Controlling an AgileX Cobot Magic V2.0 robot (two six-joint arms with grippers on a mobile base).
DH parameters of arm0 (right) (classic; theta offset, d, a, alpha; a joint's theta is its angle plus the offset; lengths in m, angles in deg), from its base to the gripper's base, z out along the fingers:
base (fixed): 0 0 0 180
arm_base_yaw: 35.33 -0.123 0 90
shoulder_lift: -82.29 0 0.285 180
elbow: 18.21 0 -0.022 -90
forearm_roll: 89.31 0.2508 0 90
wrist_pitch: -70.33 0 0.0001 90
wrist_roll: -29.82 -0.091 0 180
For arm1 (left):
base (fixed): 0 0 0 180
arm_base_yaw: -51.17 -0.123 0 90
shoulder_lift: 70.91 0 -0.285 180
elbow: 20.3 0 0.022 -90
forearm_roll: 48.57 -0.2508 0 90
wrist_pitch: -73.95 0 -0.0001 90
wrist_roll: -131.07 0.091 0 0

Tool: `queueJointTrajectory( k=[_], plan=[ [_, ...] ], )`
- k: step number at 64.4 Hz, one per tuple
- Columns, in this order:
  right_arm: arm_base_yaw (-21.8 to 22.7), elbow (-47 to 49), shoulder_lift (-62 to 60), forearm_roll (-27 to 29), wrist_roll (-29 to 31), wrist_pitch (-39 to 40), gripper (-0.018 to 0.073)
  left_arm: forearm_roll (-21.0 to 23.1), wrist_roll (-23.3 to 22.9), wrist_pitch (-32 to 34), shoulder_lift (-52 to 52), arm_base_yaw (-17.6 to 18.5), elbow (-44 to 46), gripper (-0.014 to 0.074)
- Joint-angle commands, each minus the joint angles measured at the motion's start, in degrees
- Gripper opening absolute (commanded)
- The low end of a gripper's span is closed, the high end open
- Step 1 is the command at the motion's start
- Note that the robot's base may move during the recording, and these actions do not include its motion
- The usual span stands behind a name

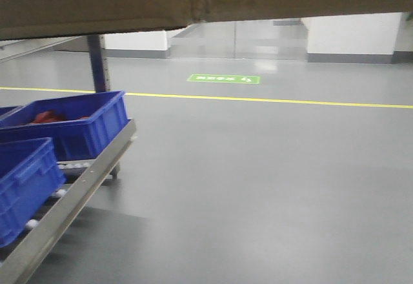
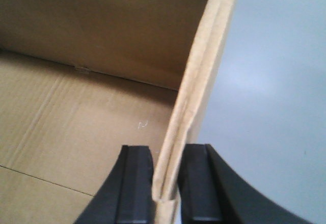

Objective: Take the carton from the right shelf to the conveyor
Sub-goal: 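Hold the carton with both grippers while driving across the floor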

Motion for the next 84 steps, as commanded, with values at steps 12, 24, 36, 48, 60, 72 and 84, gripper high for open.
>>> queueJointTrajectory(
  k=[12,24,36,48,60,72,84],
  plan=[
    [-0.53,0.14,-0.22,3.74,1.08,4.42,-0.0064,5.91,2.11,4.97,-0.90,1.11,0.44,-0.0017],
    [-0.53,0.14,-0.22,3.74,1.08,4.42,-0.0064,5.91,2.11,4.97,-0.90,1.11,0.44,-0.0017],
    [-0.53,0.14,-0.22,3.74,1.08,4.42,-0.0064,5.91,2.11,4.97,-0.90,1.11,0.44,-0.0017],
    [-0.53,0.14,-0.22,3.74,1.08,4.42,-0.0064,5.91,2.11,4.97,-0.90,1.11,0.44,-0.0017],
    [-0.53,0.14,-0.22,3.74,1.08,4.42,-0.0064,5.91,2.11,4.97,-0.90,1.11,0.44,-0.0017],
    [-0.53,0.14,-0.22,3.74,1.08,4.42,-0.0064,5.91,2.11,4.97,-0.90,1.11,0.44,-0.0017],
    [-0.53,0.14,-0.22,3.74,1.08,4.42,-0.0064,5.91,2.11,4.97,-0.90,1.11,0.44,-0.0017]
  ],
)
